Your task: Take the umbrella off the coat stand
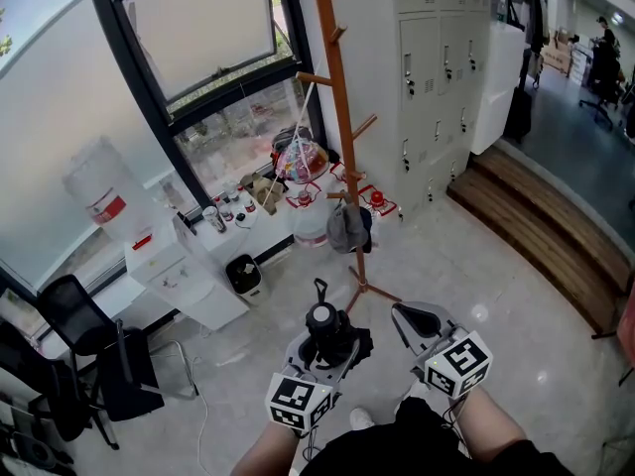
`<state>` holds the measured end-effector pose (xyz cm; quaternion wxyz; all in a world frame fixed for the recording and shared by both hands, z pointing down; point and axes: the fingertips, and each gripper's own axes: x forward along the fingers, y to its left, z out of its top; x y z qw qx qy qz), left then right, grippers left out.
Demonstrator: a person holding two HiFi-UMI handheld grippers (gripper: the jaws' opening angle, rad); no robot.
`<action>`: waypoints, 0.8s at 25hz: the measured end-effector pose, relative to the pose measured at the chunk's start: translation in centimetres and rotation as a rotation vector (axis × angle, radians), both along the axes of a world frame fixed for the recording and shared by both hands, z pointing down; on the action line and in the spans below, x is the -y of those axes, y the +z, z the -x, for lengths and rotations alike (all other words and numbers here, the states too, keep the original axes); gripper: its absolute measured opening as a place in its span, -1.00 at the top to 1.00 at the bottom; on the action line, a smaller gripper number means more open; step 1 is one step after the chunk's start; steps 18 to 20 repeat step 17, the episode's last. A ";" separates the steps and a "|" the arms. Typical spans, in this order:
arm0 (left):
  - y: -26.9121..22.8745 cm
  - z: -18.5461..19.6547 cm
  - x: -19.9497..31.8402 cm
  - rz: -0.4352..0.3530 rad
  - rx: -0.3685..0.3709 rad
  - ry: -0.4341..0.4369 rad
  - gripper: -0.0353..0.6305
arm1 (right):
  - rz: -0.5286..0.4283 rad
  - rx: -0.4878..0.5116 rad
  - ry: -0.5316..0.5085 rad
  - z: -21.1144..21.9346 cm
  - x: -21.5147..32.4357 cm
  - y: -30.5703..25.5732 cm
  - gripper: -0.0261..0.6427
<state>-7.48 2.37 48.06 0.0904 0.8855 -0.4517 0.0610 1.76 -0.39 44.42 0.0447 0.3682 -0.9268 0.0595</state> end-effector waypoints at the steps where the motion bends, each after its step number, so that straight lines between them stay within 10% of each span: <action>1: 0.0 0.0 0.0 -0.001 0.001 0.000 0.10 | -0.002 0.001 -0.001 0.0 0.0 0.0 0.76; 20: 0.1 -0.5 -0.1 0.004 0.009 0.009 0.11 | -0.004 0.001 0.009 -0.5 -0.1 -0.1 0.76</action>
